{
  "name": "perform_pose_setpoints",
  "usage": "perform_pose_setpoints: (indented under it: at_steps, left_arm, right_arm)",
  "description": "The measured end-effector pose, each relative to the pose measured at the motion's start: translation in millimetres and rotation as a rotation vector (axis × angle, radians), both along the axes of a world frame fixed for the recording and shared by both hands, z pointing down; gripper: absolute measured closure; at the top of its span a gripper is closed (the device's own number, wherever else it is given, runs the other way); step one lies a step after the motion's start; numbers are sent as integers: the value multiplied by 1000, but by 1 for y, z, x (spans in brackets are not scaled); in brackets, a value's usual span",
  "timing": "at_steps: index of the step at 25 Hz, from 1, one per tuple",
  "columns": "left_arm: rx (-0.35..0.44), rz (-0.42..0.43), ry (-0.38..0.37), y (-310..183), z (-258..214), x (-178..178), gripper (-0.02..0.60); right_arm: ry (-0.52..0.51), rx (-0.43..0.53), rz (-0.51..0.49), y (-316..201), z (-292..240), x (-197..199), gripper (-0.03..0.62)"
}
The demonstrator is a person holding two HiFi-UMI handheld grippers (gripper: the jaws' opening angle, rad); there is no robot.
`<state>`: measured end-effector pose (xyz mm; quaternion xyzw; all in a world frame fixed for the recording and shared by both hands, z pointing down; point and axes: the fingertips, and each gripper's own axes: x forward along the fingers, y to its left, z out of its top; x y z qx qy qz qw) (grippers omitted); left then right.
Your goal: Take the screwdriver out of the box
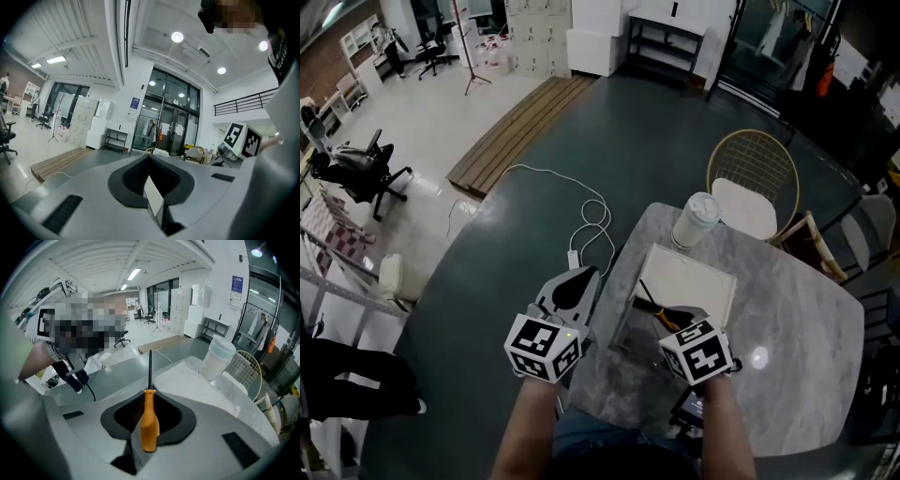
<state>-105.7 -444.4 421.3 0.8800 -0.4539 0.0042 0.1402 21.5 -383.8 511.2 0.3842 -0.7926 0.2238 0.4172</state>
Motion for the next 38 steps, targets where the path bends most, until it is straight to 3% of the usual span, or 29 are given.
perform_pose_setpoints:
  at_steps: [4, 8, 11, 13, 19, 28, 38]
  left_arm:
    - [61, -1, 7, -9, -27, 3, 569]
    - [103, 9, 4, -11, -43, 11, 569]
    - [128, 10, 1, -11, -52, 17, 569]
    - [145, 4, 2, -9, -56, 19, 569]
    - [185, -16, -3, 8, -71, 27, 569]
    - [235, -18, -27, 56, -87, 56, 569]
    - [312, 61, -44, 49, -114, 76, 569]
  right_arm:
    - [-112, 163, 15, -25, -47, -2, 508]
    - [-212, 406, 26, -39, -93, 0, 508]
    - [-357, 596, 47, -39, -124, 2, 508]
    - [-447, 667, 81, -36, -136, 5, 508]
    - [-438, 740, 71, -19, -153, 13, 508]
    - [-425, 777, 127, 26, -169, 62, 508]
    - [-357, 857, 278, 33, -183, 120, 508]
